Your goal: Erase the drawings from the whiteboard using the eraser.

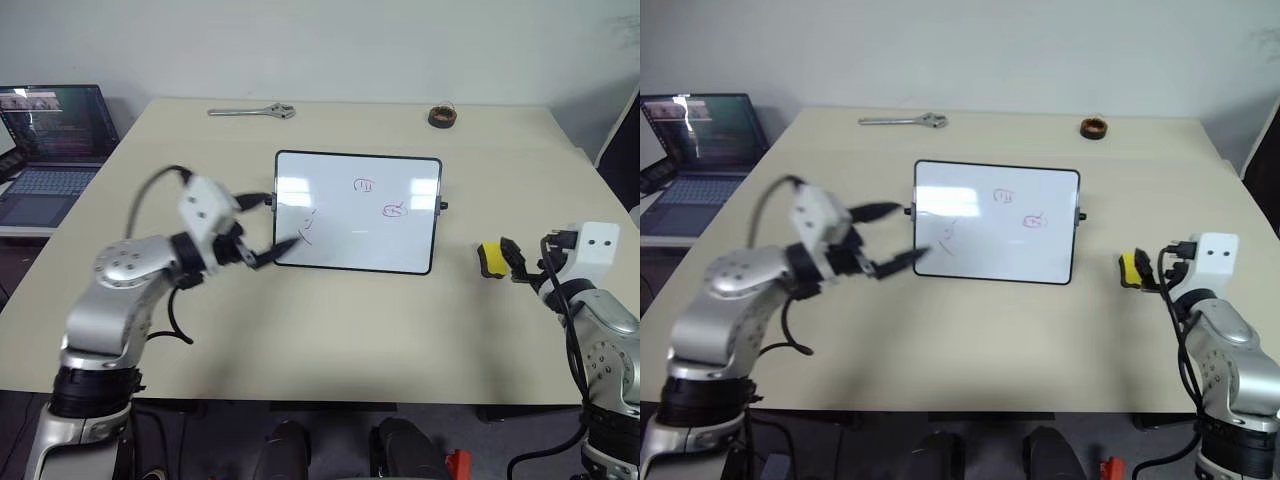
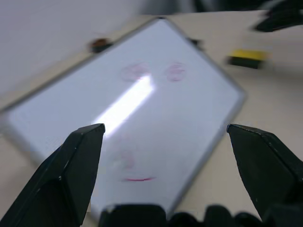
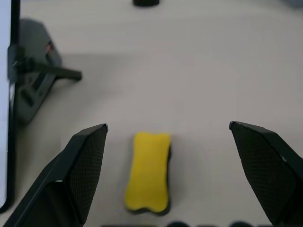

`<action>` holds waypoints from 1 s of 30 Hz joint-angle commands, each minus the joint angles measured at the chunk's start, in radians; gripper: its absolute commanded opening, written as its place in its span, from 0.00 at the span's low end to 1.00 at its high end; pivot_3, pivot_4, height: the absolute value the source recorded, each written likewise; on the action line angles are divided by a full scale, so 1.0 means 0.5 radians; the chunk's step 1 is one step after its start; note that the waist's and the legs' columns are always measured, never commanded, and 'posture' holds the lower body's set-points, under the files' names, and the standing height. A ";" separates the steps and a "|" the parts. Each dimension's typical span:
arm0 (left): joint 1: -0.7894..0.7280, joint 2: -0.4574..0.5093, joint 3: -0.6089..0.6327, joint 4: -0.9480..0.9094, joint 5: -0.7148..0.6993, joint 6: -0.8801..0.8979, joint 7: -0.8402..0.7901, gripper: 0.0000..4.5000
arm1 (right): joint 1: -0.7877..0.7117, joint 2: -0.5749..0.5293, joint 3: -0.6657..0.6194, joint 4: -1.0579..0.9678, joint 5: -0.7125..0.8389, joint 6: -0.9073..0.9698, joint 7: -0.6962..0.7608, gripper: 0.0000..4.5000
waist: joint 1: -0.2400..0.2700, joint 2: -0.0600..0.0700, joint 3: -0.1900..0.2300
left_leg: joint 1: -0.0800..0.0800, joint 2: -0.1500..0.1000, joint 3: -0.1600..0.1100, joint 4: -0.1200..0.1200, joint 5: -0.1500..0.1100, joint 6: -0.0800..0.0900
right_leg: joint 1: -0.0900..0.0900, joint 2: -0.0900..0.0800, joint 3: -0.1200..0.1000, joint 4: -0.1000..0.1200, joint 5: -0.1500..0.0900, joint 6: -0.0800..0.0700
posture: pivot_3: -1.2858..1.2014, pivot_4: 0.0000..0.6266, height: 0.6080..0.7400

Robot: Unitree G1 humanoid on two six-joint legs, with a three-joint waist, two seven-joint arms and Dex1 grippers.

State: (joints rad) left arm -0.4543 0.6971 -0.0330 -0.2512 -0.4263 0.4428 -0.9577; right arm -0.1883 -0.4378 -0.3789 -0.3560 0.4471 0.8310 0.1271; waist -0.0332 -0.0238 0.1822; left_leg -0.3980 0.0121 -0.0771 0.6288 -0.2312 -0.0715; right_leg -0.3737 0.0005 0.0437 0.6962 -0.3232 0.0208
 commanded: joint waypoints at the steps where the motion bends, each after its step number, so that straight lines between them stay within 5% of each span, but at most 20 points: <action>1: -0.107 0.026 -0.061 0.053 -0.025 -0.025 -0.182 1.00 | -0.069 0.017 0.009 -0.065 0.013 0.078 -0.050 1.00 | -0.006 0.000 0.000 | 0.001 -0.001 0.000 0.000 0.000 0.000 | 0.000 0.000 0.000 0.000 0.000 0.000 | 0.52 0.24 1.00; 20: -0.130 -0.017 -0.103 0.184 0.065 -0.178 -0.301 1.00 | -0.224 0.200 0.273 0.459 -0.344 -0.272 -0.136 1.00 | -0.019 0.001 0.000 | -0.001 0.000 0.000 -0.001 0.000 0.000 | -0.002 0.002 0.001 0.000 0.000 -0.001 | 0.52 0.24 1.00; 23: -0.109 -0.017 -0.095 0.174 0.066 -0.177 -0.290 1.00 | -0.252 0.203 0.260 0.525 -0.366 -0.329 -0.141 0.88 | -0.020 0.001 0.000 | -0.001 0.000 -0.001 -0.001 0.000 0.000 | -0.002 0.002 0.001 0.000 0.000 -0.001 | 0.52 0.24 1.00; 30: -0.061 -0.017 -0.079 0.179 0.076 -0.187 -0.264 1.00 | -0.285 0.206 0.263 0.604 -0.397 -0.377 -0.126 0.33 | -0.020 0.001 0.000 | -0.001 0.001 -0.001 -0.001 0.000 0.000 | -0.002 0.002 0.001 0.001 0.000 -0.001 | 0.52 0.24 1.00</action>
State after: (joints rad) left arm -0.4836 0.6847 -0.0999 -0.1474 -0.3885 0.3643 -1.0988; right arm -0.3113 -0.3333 -0.2334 -0.0422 0.2549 0.6641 0.0622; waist -0.0431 -0.0233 0.1824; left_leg -0.3984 0.0125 -0.0774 0.6286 -0.2313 -0.0713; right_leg -0.3747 0.0015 0.0444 0.6965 -0.3233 0.0205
